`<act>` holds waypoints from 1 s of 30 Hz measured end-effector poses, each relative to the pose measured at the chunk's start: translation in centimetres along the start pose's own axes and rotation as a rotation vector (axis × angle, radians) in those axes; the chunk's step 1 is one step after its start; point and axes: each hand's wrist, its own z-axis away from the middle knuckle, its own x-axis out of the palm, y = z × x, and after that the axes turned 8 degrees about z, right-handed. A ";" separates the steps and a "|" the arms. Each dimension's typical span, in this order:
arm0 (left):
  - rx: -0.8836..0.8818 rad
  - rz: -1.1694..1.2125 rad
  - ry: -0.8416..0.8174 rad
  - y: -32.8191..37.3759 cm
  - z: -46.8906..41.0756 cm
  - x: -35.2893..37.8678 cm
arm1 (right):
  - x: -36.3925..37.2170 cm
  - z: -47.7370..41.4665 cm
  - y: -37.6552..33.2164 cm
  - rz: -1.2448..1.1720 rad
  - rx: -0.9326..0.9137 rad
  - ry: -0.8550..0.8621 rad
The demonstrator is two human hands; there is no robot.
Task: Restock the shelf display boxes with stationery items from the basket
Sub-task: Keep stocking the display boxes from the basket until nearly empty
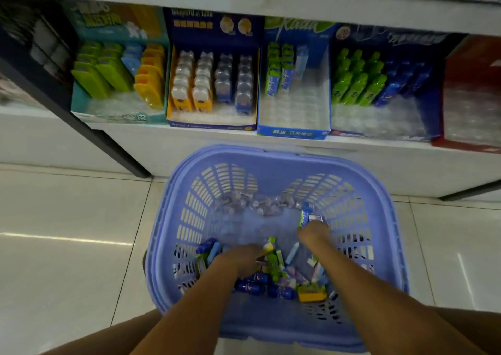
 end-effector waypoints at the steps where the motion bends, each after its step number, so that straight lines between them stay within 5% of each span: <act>1: 0.007 -0.024 -0.013 -0.1 -0.2 0.1 | 0.4 -0.5 -0.3 -0.018 0.020 0.009; 8: -0.005 -0.038 -0.029 -0.1 -1.5 0.7 | 1.1 -1.8 -1.0 -0.170 0.147 0.108; 12: -0.019 0.087 0.063 0.5 -1.7 0.2 | 0.9 -1.5 -0.9 -0.157 0.208 -0.052; 15: -0.043 0.283 0.242 2.0 -1.4 -1.3 | 0.6 -0.2 -0.5 -0.262 0.111 -0.129; 18: -0.004 0.758 0.282 3.5 -0.7 -2.9 | -0.8 1.7 -1.2 -0.235 -0.088 -0.164; 24: 0.142 1.466 0.388 6.4 2.5 -5.3 | -6.4 7.3 -2.2 -0.387 -0.512 0.230; 30: 0.281 1.467 0.398 7.4 6.4 -8.7 | -10.4 10.1 -1.8 -0.388 -0.779 0.411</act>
